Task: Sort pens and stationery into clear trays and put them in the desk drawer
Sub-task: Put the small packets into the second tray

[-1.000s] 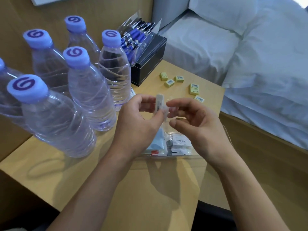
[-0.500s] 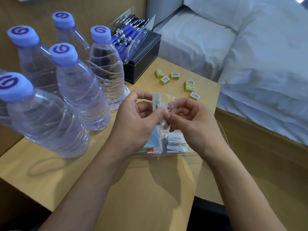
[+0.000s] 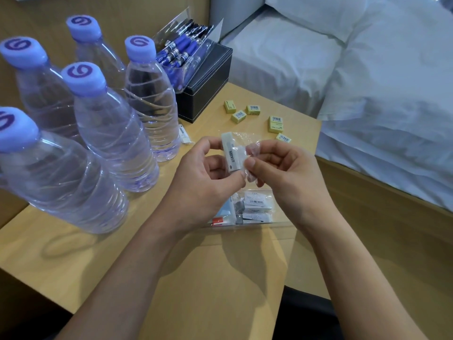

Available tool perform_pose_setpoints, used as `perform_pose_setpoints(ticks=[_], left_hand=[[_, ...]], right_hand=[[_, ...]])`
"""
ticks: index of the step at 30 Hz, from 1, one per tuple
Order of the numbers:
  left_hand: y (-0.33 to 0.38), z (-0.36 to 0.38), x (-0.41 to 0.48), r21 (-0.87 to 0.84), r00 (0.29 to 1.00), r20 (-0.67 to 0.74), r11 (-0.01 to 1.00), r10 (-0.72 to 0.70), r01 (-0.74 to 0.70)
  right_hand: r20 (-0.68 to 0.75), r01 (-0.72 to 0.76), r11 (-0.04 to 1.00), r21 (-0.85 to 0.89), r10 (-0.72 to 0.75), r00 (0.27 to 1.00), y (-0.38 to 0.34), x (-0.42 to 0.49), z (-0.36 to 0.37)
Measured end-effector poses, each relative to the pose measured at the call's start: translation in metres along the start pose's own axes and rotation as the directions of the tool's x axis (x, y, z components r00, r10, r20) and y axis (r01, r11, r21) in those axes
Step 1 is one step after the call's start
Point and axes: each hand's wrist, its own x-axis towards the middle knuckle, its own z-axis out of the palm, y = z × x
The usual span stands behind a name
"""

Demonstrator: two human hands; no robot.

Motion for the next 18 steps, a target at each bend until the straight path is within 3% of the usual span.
perform_pose_setpoints(ticks=[10, 18], left_hand=[[-0.0009, 0.0008, -0.0003, -0.036, 1.000, -0.005, 0.999, -0.019, 0.019], [-0.0016, 0.0007, -0.0005, 0.062, 0.998, -0.057, 0.998, -0.005, 0.008]], right_hand=[[0.059, -0.005, 1.000, -0.026, 0.007, 0.998, -0.0027, -0.0018, 0.0016], [0.055, 0.015, 0.996, -0.092, -0.010, 0.998, -0.0026, -0.0013, -0.0015]])
